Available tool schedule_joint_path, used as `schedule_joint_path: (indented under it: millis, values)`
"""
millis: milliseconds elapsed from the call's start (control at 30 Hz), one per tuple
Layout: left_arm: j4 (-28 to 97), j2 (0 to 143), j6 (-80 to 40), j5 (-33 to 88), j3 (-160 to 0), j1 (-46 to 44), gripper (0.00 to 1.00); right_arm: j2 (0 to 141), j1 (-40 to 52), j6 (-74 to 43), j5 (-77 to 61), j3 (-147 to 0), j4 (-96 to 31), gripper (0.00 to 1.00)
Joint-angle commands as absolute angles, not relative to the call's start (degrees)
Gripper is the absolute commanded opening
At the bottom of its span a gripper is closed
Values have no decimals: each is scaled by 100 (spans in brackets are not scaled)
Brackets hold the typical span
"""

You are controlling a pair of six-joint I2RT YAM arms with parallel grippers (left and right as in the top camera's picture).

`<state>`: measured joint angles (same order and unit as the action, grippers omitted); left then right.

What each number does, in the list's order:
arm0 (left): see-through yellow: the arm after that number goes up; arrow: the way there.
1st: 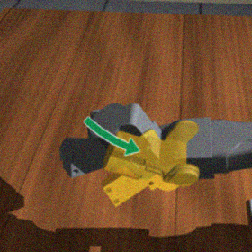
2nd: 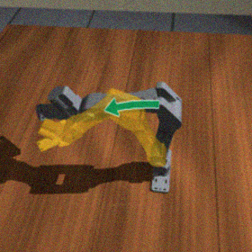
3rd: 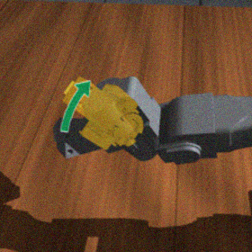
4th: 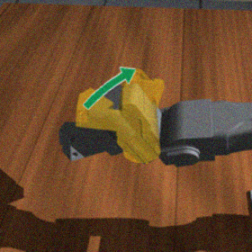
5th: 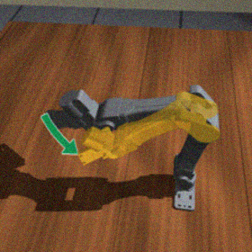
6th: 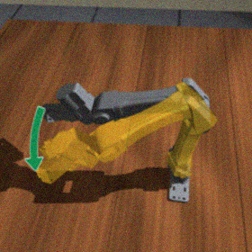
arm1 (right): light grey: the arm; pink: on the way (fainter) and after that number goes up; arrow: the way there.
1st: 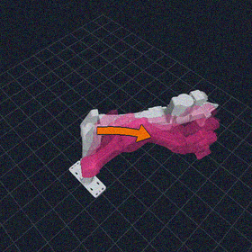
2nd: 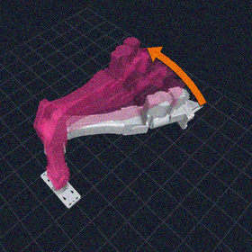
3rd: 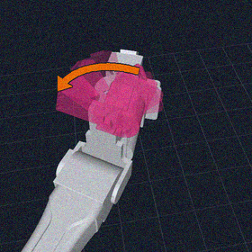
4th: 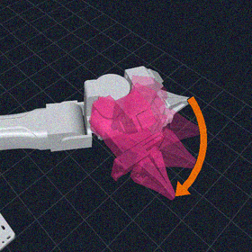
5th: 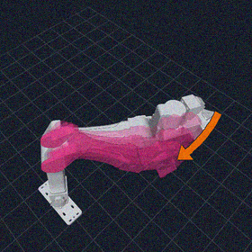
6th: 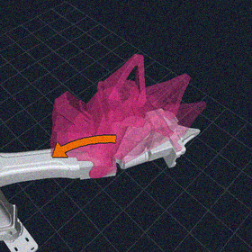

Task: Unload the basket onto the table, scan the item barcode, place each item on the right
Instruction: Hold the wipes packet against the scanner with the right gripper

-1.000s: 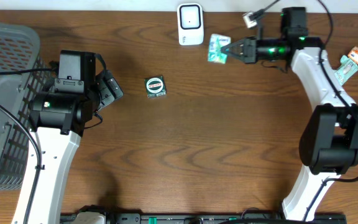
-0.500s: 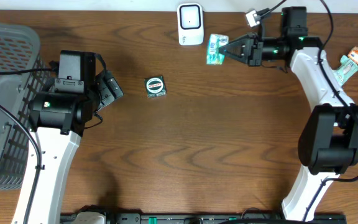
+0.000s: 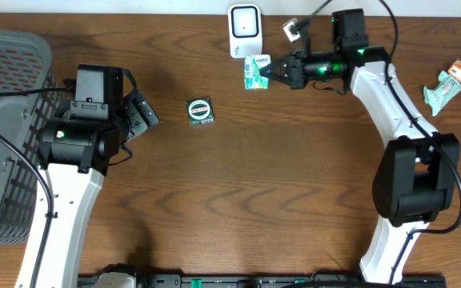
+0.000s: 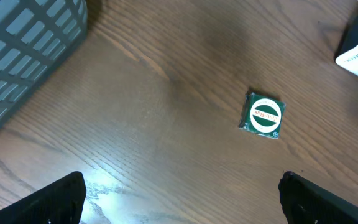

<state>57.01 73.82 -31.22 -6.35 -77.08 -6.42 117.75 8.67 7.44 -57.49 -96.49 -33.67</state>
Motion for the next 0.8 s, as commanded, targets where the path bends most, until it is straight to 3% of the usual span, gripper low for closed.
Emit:
schedule_joint_path:
  millis: [0, 67, 200, 333, 467, 667, 767]
  values:
    - [5721, 7373, -3065, -670, -7787, -617, 98, 11754, 1356, 582, -1896, -9902, -3566, 1]
    - [5721, 7373, -3065, -670, -7787, -617, 98, 11760, 1737, 1066, 316, -9900, -3474, 1]
    - [5721, 7373, -3065, -670, -7787, -617, 98, 11922, 2300, 2661, 2536, -9900, -2480, 1]
    - [5721, 7373, -3065, -670, -7787, -617, 98, 12289, 2539, 4473, 2665, -9900, -819, 1]
    - [5721, 7373, -3065, -670, -7787, -617, 98, 12954, 2497, 5341, 2373, -9900, 864, 1]
    - [5721, 7373, -3065, -670, -7787, -617, 98, 13681, 2491, 5623, 2268, -9909, 2635, 1]
    - [5721, 7373, -3065, -670, -7787, -617, 98, 13697, 2482, 5793, 2014, -9979, 2759, 1]
